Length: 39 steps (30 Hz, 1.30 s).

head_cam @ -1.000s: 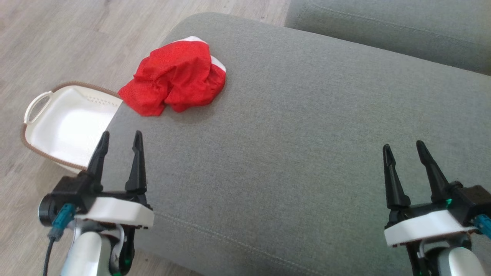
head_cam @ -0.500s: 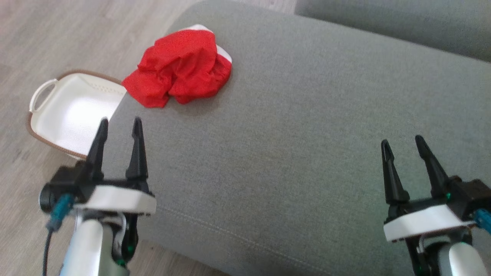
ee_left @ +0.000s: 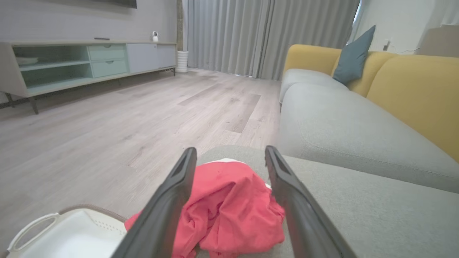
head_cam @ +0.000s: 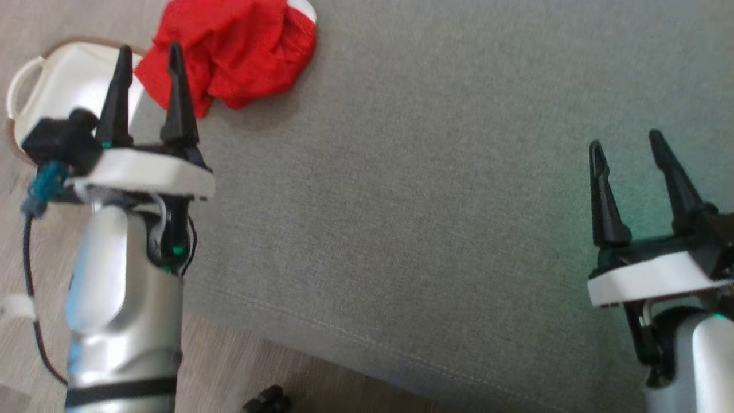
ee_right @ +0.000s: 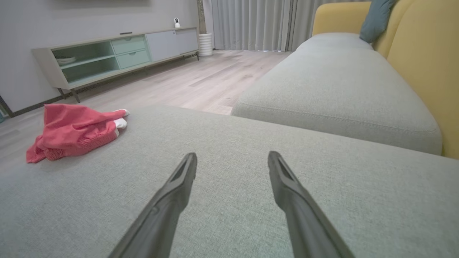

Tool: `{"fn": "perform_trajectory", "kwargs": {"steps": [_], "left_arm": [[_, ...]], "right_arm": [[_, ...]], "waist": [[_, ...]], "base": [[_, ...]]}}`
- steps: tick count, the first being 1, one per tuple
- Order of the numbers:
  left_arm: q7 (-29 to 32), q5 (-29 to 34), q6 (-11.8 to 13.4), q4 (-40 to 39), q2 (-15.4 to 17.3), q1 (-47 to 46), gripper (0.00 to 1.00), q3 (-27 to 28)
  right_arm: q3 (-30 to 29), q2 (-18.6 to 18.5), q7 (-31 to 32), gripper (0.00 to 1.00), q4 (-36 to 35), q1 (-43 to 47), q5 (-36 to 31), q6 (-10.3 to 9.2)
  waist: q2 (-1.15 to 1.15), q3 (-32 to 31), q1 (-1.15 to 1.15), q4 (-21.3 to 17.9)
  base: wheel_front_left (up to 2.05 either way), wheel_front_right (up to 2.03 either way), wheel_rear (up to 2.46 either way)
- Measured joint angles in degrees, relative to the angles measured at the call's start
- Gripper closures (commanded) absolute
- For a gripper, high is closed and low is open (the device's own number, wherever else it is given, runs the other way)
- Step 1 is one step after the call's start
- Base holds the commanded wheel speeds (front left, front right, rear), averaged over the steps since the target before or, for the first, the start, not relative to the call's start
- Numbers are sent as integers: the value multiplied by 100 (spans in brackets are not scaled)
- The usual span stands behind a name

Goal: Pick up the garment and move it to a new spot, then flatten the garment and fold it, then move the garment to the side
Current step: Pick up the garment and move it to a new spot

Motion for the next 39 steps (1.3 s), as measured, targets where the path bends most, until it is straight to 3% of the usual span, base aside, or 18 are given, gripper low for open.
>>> {"fn": "perform_trajectory", "kwargs": {"steps": [10,15,23,24,25,34,39], "left_arm": [[0,-374,-193,2158,-37,-1161,0,57],[159,-1090,-214,3478,36,-1985,0,-613],[967,-1914,-236,4313,428,-2509,0,-1248],[1058,-1975,-236,4365,463,-2563,70,-1321],[1062,-2023,-236,4395,502,-2598,100,-1397],[90,-1829,-110,4615,768,-2505,100,-1553],[48,-1582,132,3513,962,-1955,100,-1358]], "right_arm": [[37,-7,131,0,-131,-419,-145,0],[54,-9,131,0,-127,-448,-144,0],[79,-10,70,0,-29,-599,-60,0],[68,-10,68,0,-23,-599,-60,0],[52,-10,62,0,-13,-598,-47,0],[3,-10,-176,0,185,-498,129,0],[-13,-9,-291,0,321,-277,260,0]], "waist": [[0,695,-1,-120],[0,870,-2,-214],[0,895,-2,-443],[0,889,-2,-466],[0,876,-2,-481],[0,429,-2,-533],[0,-1,-2,-546]], "base": [[0,0,0],[0,0,0],[0,0,0],[0,0,0],[0,0,0],[0,0,0],[0,0,0]]}}
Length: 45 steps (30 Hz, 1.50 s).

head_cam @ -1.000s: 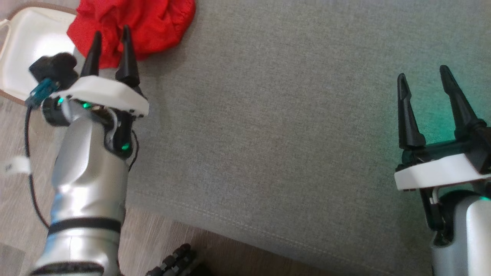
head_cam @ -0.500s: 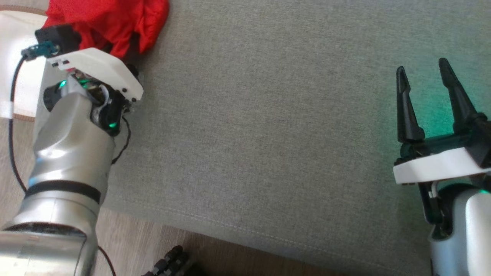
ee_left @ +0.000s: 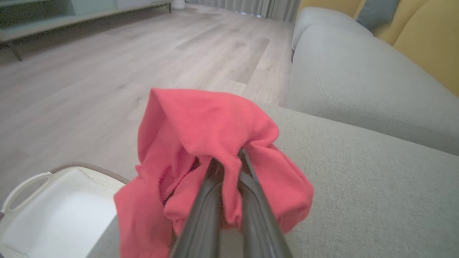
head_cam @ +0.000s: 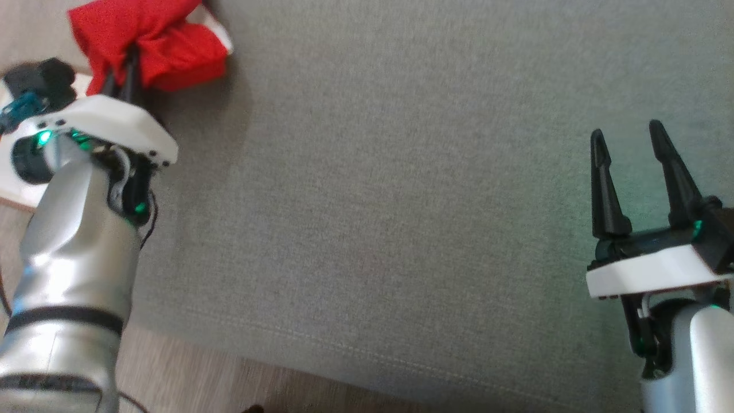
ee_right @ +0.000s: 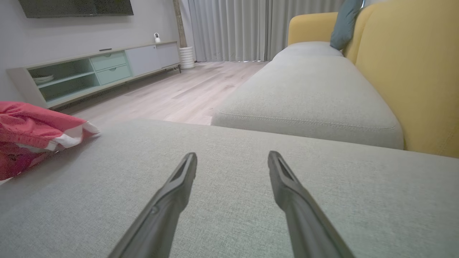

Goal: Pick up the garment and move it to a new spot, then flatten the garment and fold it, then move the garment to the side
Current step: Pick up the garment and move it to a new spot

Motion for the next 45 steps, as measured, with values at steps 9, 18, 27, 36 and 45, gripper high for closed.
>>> {"fn": "perform_trajectory", "kwargs": {"steps": [9,18,27,36,45], "left_arm": [[-5,699,552,-2619,135,2104,100,260],[15,869,828,-4620,122,3776,100,97],[364,942,695,-5098,-5,3928,100,-475],[417,1200,227,-5042,-377,3014,100,-1335],[973,1176,-19,-4150,-455,2995,100,-1856]], "right_arm": [[-42,3,-165,0,147,475,277,0],[146,13,-347,0,252,631,547,0],[241,14,-404,0,257,647,620,0],[211,16,-609,0,247,638,767,0],[234,16,-769,0,344,637,872,0]], "waist": [[0,-842,0,-58],[0,-1246,0,-587],[0,-1213,0,-1371],[0,-851,0,-2395],[0,-447,0,-2978]], "base": [[0,0,0],[0,0,0],[0,0,0],[0,0,0],[0,0,0]]}}
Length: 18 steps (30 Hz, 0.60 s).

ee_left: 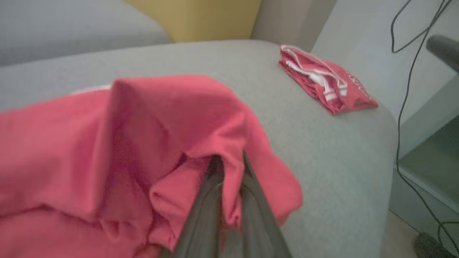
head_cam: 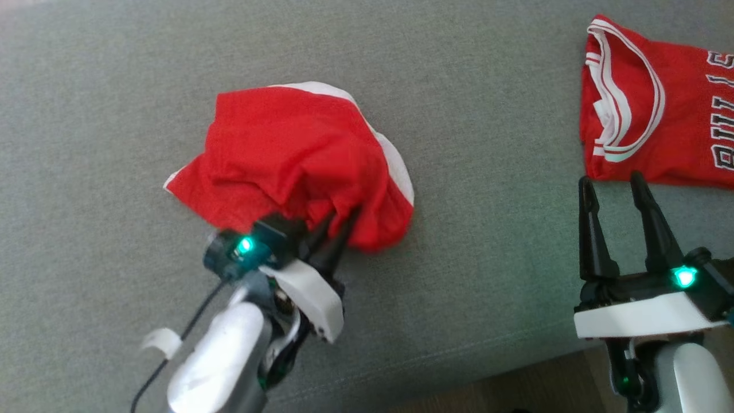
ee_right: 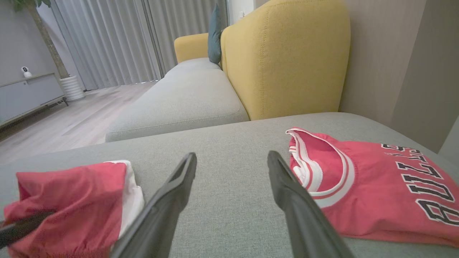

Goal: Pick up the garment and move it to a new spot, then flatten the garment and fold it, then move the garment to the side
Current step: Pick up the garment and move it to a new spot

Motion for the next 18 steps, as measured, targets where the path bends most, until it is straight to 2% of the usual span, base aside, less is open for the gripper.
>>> {"fn": "perform_trajectory", "kwargs": {"steps": [4,5,6,10,18], "left_arm": [[148,-78,-71,268,30,177,100,-176],[189,-79,-105,310,44,210,55,-219],[199,-77,-104,337,66,244,0,-242],[-14,-20,-94,304,135,381,0,-345],[-769,92,450,-102,242,750,0,-43]], "right_arm": [[14,1,-33,0,63,-5,-2,0],[10,2,-32,0,71,-7,-5,0],[8,1,-32,0,80,-9,-11,0],[5,2,-29,0,122,-26,-55,0],[-51,2,101,0,151,-27,-160,0]], "waist": [[0,1,0,105],[0,-14,0,158],[0,-33,0,216],[0,-154,0,471],[0,-461,0,1038]], "base": [[0,0,0],[0,0,0],[0,0,0],[0,0,0],[0,0,0]]}}
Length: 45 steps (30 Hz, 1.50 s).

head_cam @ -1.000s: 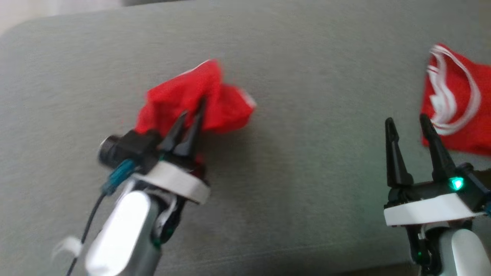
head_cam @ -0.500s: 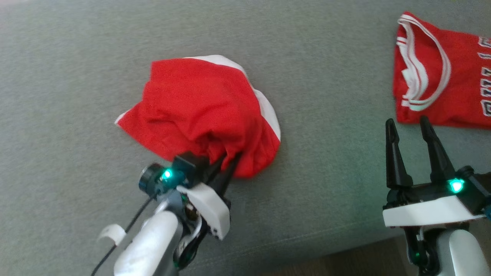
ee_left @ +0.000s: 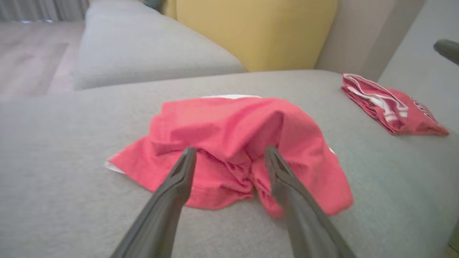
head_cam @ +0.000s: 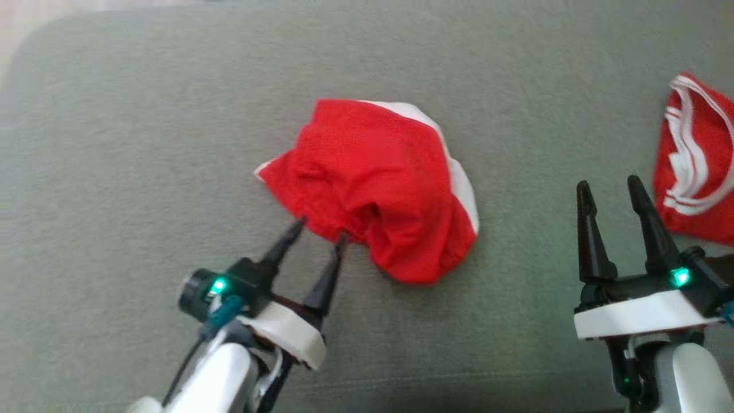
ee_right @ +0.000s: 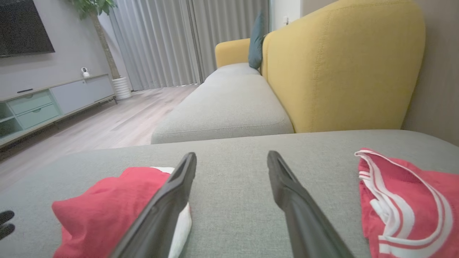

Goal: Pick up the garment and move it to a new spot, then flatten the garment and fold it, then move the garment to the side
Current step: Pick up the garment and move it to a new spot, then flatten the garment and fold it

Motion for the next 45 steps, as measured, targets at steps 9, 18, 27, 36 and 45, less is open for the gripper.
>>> {"fn": "perform_trajectory", "kwargs": {"steps": [9,18,27,36,45], "left_arm": [[-210,-4,472,-469,281,130,0,1001],[-211,-180,441,-691,503,542,0,1578],[-211,-252,410,-764,557,1030,0,1711],[-211,-196,461,-898,561,1299,0,1697],[-211,-196,466,-939,609,1299,0,1697]], "right_arm": [[-74,0,107,0,9,37,-2,0],[-112,0,233,0,13,291,-162,0],[-145,1,363,0,7,667,-236,0],[-148,1,410,0,-45,847,-234,0],[-148,2,410,0,-85,846,-193,0]], "waist": [[0,-375,0,439],[0,-600,0,415],[0,-931,0,323],[0,-1104,0,326],[0,-1083,0,326]], "base": [[0,0,0],[0,0,0],[0,0,0],[0,0,0],[0,0,0]]}}
